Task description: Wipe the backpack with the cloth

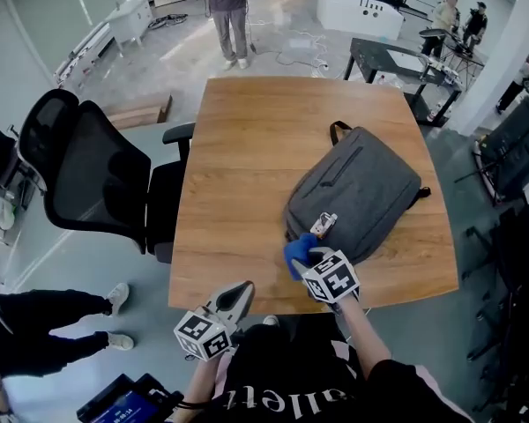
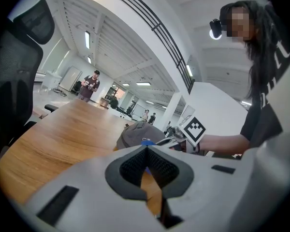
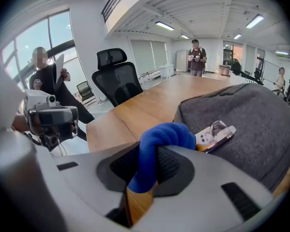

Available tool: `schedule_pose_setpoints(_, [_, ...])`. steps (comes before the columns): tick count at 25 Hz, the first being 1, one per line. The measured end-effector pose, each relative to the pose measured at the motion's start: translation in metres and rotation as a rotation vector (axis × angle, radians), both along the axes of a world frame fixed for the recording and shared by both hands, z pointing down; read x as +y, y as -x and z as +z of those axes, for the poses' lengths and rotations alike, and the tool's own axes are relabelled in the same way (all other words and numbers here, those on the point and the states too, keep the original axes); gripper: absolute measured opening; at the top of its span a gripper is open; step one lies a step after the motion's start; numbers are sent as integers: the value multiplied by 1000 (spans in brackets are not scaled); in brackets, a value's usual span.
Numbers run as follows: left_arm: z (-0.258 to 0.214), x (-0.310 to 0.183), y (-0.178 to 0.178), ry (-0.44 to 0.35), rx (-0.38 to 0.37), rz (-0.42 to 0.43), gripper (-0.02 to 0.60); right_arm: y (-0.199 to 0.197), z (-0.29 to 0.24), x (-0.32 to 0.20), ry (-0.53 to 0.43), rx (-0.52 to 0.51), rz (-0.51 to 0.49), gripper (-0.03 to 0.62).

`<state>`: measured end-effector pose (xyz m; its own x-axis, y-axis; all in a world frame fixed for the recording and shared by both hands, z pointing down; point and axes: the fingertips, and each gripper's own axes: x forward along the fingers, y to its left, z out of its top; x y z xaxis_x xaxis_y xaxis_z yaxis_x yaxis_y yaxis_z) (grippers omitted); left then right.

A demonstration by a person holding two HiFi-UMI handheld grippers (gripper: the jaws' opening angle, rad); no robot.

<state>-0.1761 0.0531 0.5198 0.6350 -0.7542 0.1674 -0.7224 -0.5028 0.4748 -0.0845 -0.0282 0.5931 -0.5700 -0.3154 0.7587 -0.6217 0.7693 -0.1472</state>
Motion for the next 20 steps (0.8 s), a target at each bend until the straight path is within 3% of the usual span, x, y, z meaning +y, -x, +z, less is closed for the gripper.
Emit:
schedule_pose_setpoints(15, [-1, -7, 18, 13, -13, -112, -3, 33, -32, -25, -34, -48, -118, 78])
schedule_pose_setpoints(20, [-2, -13, 10, 18, -12, -123, -2, 23, -66, -56, -86, -107, -83, 78])
